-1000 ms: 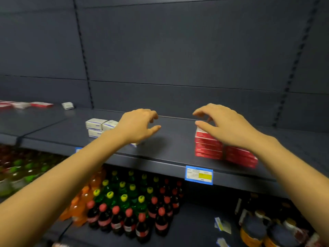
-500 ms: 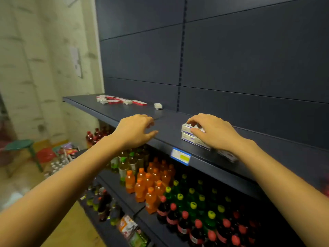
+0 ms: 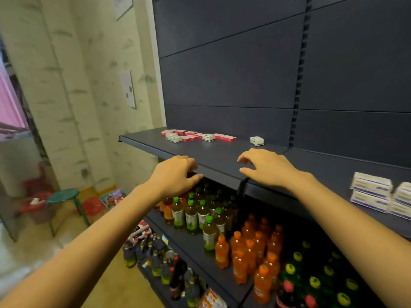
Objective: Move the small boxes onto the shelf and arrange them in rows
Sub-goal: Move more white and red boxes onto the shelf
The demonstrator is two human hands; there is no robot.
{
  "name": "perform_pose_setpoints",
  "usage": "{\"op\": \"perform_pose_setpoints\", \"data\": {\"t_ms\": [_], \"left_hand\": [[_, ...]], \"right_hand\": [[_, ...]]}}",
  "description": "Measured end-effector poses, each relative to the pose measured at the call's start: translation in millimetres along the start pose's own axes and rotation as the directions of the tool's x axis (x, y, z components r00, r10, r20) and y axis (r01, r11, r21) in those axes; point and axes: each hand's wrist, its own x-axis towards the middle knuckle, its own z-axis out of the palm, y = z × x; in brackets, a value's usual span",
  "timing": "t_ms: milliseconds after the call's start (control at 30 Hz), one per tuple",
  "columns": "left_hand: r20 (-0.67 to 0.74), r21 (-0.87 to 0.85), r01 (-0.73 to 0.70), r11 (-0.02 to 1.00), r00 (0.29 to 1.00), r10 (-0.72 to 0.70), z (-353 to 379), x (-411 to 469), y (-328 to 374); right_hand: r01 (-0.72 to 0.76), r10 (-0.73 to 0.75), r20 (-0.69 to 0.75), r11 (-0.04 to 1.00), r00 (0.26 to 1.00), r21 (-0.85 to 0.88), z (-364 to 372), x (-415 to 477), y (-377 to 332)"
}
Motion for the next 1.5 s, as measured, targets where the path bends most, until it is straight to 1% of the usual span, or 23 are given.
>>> {"op": "perform_pose_setpoints", "data": {"t_ms": [133, 267, 400, 533, 600, 800, 967, 1167, 1333, 1433, 1500], "left_hand": [[0.007, -0.03, 0.029, 0.999, 1.0, -0.028, 9.5, 12.9, -41.1], [-0.022, -0.078, 0.041, 0.996, 0.999, -0.043, 22.5, 30.4, -73.1], [0.0, -0.142, 0.06, 0.988, 0.998, -0.06, 44.5, 49.7, -106.4], [0.029, -0.121, 0.064, 0.991, 0.998, -0.06, 68.7, 79.6, -143.4], [0.024, -0.111, 0.077, 0.991, 0.997, -0.075, 75.7, 99.5, -162.6], [0.048, -0.067, 0.097, 0.993, 0.994, -0.093, 92.7, 163.2, -214.9], [0.025, -0.118, 0.108, 0.987, 0.994, -0.106, 118.6, 192.0, -252.4], [0.054, -0.173, 0.122, 0.977, 0.992, -0.115, 141.8, 214.7, -291.2], [0.068, -0.219, 0.068, 0.973, 0.996, -0.054, 155.2, 236.6, -322.9], [0.08, -0.265, -0.025, 0.964, 0.996, 0.048, 160.6, 259.0, -340.0], [0.103, -0.308, -0.104, 0.946, 0.985, 0.141, 163.4, 276.8, -348.0]], "right_hand": [[-0.003, 0.003, 0.035, 1.0, 0.999, -0.014, 20.8, 45.8, -16.0], [-0.002, 0.005, 0.078, 0.999, 0.997, -0.044, 36.2, 89.0, -21.1], [-0.007, 0.011, 0.079, 0.999, 0.997, -0.054, 50.9, 137.2, -18.6], [-0.037, 0.041, 0.053, 0.996, 0.998, -0.075, 67.6, 194.3, -9.5], [-0.061, 0.064, 0.041, 0.995, 0.997, -0.083, 76.0, 223.4, -3.6], [-0.151, 0.163, 0.104, 0.982, 0.981, -0.114, 102.0, 304.8, 21.4], [-0.258, 0.285, 0.172, 0.952, 0.943, -0.163, 128.9, 355.2, 44.6], [-0.321, 0.353, 0.176, 0.928, 0.919, -0.187, 154.6, 391.4, 56.4], [-0.364, 0.403, 0.188, 0.907, 0.895, -0.213, 171.5, 409.4, 61.5], [-0.372, 0.412, 0.194, 0.903, 0.89, -0.215, 168.3, 415.8, 63.0], [-0.385, 0.418, 0.165, 0.901, 0.893, -0.2, 161.8, 415.9, 60.2]]}}
